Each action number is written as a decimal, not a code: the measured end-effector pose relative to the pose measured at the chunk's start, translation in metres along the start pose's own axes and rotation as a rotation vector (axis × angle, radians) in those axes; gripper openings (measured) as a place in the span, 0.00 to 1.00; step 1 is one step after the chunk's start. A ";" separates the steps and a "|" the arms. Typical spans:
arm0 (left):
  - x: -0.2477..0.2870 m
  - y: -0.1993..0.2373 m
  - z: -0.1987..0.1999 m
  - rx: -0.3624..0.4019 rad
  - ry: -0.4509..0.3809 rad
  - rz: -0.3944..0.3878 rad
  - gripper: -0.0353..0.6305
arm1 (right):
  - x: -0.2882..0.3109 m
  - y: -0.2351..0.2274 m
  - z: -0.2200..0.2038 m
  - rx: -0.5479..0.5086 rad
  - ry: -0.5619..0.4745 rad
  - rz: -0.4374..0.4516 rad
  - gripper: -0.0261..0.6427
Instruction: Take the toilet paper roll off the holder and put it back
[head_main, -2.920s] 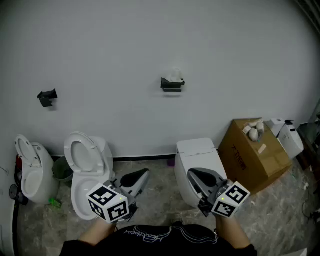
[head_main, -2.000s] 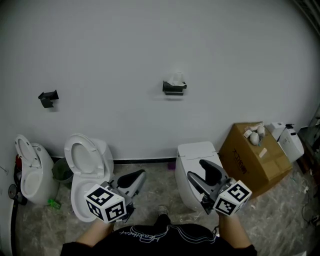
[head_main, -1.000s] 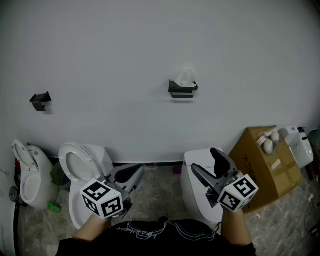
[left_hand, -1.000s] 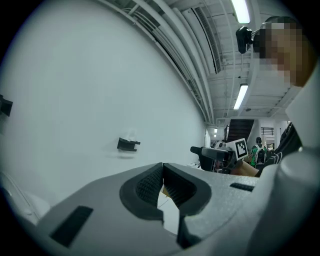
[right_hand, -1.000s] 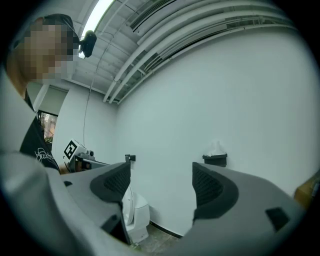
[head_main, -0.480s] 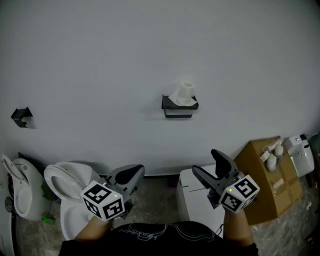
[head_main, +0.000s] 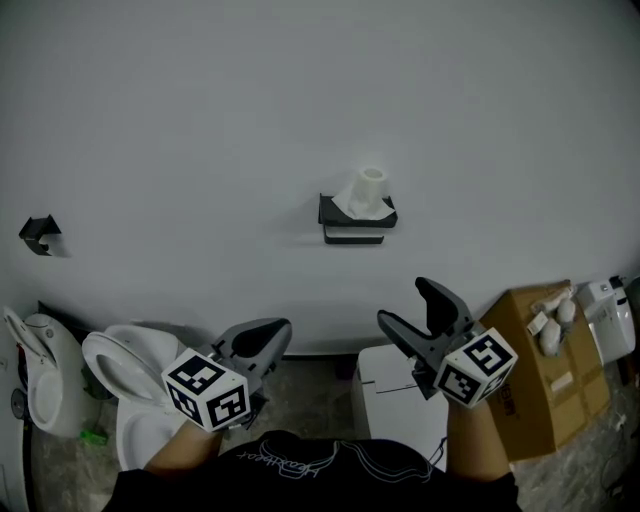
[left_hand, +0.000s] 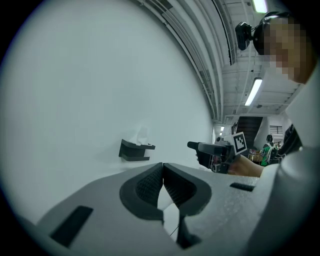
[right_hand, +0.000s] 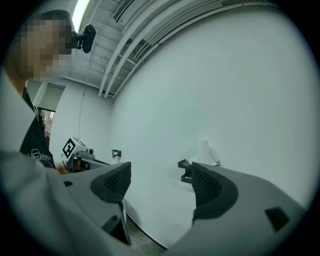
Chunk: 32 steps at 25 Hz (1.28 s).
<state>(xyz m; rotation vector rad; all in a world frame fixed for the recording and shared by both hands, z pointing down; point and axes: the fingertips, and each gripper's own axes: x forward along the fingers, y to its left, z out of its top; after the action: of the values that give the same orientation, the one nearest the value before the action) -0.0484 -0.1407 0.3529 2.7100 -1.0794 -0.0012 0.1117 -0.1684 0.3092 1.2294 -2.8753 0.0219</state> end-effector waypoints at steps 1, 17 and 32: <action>0.002 0.000 0.000 -0.001 0.002 -0.002 0.06 | 0.003 -0.003 0.001 -0.006 0.002 0.001 0.60; 0.046 0.038 0.010 -0.006 0.008 -0.049 0.06 | 0.071 -0.078 0.024 -0.053 0.027 -0.070 0.59; 0.080 0.076 0.031 -0.018 -0.022 -0.065 0.06 | 0.144 -0.139 0.035 -0.087 0.070 -0.088 0.59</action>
<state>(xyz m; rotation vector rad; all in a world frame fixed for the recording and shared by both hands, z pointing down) -0.0438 -0.2550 0.3448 2.7335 -0.9922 -0.0517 0.1131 -0.3692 0.2783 1.3104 -2.7294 -0.0594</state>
